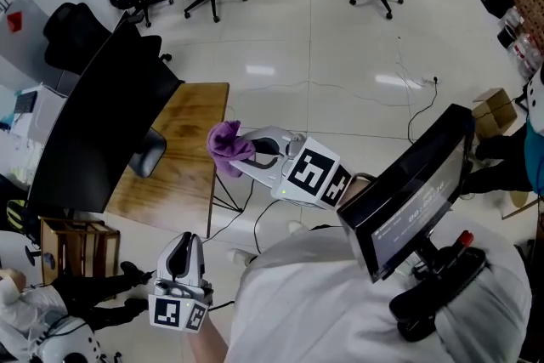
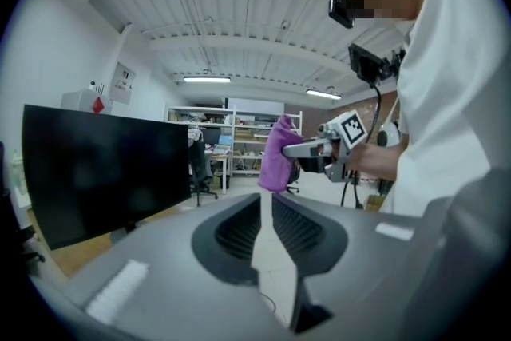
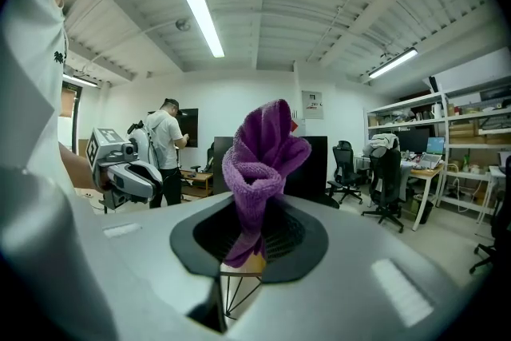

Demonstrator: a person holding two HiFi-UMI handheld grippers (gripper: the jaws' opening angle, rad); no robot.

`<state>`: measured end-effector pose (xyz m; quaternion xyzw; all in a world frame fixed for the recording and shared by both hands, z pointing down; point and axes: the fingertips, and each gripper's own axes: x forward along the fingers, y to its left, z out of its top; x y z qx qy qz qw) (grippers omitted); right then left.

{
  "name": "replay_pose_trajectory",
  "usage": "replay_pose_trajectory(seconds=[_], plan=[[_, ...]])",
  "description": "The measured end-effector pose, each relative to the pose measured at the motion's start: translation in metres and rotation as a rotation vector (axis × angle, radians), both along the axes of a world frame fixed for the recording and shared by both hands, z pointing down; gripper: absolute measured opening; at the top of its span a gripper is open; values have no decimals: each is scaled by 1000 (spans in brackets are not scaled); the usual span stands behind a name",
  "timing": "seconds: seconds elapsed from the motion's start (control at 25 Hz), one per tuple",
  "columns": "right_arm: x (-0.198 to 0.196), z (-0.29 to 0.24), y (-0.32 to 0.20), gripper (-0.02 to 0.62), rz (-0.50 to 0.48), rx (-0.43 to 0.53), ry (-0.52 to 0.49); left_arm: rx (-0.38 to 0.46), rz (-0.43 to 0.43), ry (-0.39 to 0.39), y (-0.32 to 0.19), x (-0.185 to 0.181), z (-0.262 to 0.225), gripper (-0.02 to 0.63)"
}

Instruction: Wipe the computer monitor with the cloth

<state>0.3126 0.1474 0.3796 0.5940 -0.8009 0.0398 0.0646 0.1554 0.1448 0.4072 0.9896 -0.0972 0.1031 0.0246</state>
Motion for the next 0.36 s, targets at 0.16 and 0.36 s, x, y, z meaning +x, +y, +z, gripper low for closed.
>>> replay_pose_trajectory(seconds=[0.16, 0.36], plan=[[6, -18, -18, 51, -6, -33, -8, -34, -9, -10, -16, 4, -17, 64], [18, -39, -32, 51, -20, -54, -15, -47, -6, -17, -26, 21, -42, 64]])
